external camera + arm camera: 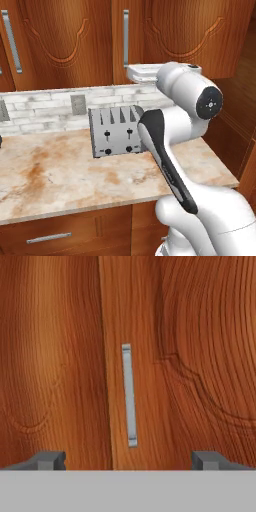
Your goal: Get the candle and the beer from the cabinet and move them to the dining counter.
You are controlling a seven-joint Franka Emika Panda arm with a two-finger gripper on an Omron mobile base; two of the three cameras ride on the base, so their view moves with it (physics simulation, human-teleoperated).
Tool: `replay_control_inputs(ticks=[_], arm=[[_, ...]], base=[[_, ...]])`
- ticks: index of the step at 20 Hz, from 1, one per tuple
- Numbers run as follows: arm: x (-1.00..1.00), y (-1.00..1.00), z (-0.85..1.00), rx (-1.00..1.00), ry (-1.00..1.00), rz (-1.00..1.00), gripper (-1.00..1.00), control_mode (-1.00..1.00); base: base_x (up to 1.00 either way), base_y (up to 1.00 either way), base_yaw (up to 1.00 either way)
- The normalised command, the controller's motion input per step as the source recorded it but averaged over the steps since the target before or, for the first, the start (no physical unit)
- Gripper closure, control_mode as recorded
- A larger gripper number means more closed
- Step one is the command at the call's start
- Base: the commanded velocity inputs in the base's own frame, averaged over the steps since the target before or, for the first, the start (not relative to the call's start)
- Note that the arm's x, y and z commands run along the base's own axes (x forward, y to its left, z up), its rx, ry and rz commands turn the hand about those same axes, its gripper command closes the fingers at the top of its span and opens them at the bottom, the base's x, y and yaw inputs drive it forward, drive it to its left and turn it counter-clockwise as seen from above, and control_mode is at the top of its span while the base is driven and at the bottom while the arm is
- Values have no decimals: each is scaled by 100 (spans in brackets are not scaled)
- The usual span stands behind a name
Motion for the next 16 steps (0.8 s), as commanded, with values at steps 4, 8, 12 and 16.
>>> replay_control_inputs(ticks=[4,8,12,16], arm=[[36,1,3,0,-16,0,-100,-100],[25,0,5,-2,-7,-7,-100,-100],[35,0,9,-1,-9,-7,-100,-100],[38,5,2,0,-12,-1,-100,-100]], base=[[0,0,0],[0,0,0],[0,0,0],[0,0,0]])
